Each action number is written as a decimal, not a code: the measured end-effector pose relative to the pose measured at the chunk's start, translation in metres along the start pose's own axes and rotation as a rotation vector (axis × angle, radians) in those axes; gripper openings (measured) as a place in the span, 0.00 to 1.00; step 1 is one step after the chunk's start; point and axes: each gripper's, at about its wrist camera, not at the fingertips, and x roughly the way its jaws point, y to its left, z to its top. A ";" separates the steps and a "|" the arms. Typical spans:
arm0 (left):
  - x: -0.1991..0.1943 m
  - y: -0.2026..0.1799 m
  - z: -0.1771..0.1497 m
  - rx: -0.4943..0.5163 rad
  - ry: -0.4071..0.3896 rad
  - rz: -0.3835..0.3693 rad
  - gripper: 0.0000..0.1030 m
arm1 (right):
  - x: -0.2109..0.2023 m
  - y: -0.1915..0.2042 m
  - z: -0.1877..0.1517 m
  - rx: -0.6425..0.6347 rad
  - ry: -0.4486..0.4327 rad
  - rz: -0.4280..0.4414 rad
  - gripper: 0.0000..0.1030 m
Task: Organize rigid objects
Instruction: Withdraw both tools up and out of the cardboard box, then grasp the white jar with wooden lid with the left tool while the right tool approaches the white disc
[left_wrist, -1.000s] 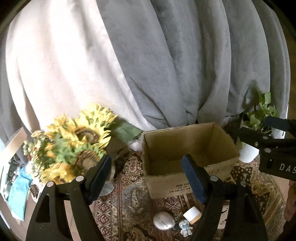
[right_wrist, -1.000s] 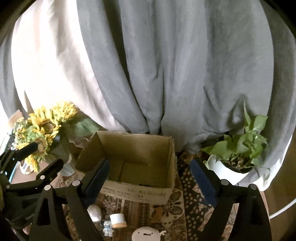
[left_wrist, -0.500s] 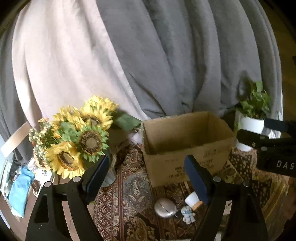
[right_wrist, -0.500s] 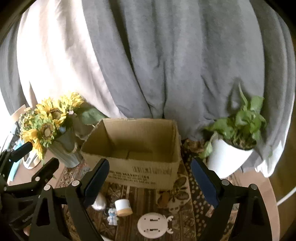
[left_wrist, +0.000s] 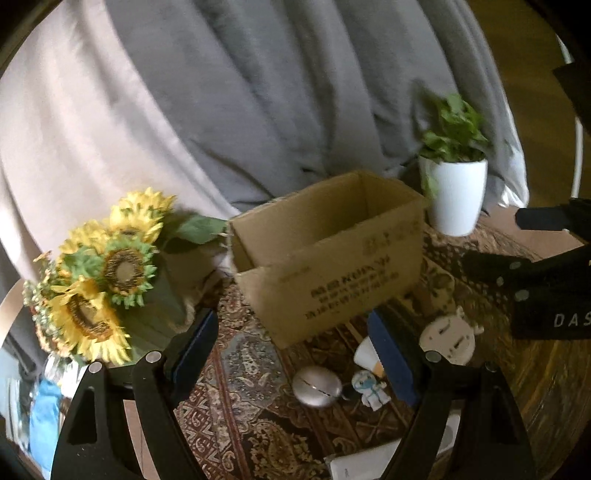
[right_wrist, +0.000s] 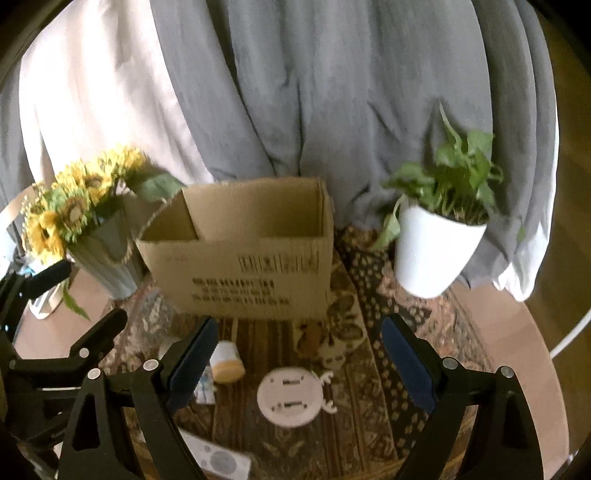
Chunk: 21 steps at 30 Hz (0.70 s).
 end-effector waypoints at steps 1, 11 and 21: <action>0.000 -0.002 -0.002 0.012 -0.005 -0.010 0.81 | 0.001 0.000 -0.003 0.001 0.012 0.001 0.89; 0.021 -0.015 -0.023 0.118 0.015 -0.125 0.81 | 0.022 0.002 -0.031 -0.004 0.125 -0.008 0.89; 0.059 -0.026 -0.036 0.227 0.067 -0.210 0.81 | 0.058 0.006 -0.046 -0.023 0.239 -0.023 0.89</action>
